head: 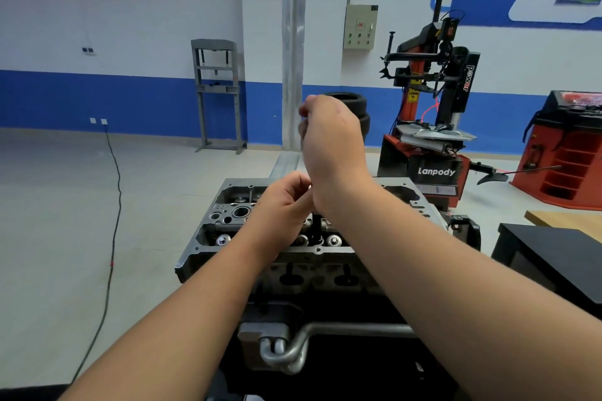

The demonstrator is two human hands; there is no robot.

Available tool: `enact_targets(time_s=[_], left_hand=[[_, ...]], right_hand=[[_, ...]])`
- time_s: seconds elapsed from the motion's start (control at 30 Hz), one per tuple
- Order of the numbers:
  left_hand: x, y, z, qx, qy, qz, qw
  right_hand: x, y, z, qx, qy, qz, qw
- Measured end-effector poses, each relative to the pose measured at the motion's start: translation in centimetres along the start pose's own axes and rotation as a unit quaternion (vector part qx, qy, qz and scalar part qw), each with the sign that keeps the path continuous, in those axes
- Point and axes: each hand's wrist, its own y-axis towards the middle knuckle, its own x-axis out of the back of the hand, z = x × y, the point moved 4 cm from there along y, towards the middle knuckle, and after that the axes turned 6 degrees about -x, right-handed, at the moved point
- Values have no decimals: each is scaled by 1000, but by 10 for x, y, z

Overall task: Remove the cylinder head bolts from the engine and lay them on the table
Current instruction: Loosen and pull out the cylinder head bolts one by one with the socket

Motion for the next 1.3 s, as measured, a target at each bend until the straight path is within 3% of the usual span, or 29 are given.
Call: enact_targets(time_s=[0.07,0.17,0.23,0.33,0.47,0.53,0.63,0.73,0.8,0.87,0.93,1.03,1.1,1.2,1.3], left_hand=[[1,1,0,6,-12,-3,1000],[4,-2,2,31,-45,19,998],[4,-4,0,37,-47,38,997],[1,-5,-5,25,-25,34,999],[2,-4,-6,1,-5,7,1000],[3,-1,-1,2,-6,3,1000],[3,-1,-1,7,-20,-6,1000],[3,-4,0,18,-24,10,999],[3,-6,0,24,-16,31,999],[3,-6,-1,20,-6,26,999],[4,-7,-4,10,-6,11,1000],[3,-4,-2,6,11,-10,1000],[3,-4,0,10,3,-22,1000],[5,-5,-1,13,-19,-15,1000],[2,-7,-4,23,-22,31,999]], right_hand=[[0,8,2,-9,11,65,998],[0,18,1,-87,25,235,968],[5,21,2,-104,50,283,952],[9,20,-1,-103,77,243,961],[11,6,-3,-7,-13,17,1000],[9,2,-5,10,-16,-27,999],[5,8,-2,-18,36,41,998],[3,19,0,-90,49,214,972],[7,21,2,-104,62,272,955],[10,21,2,-109,72,258,957],[9,17,-1,-103,65,177,977],[9,5,-3,-22,-23,6,999],[5,1,-5,-2,-11,-20,1000],[1,9,-4,-23,26,54,998],[0,20,-2,-93,41,226,969]])
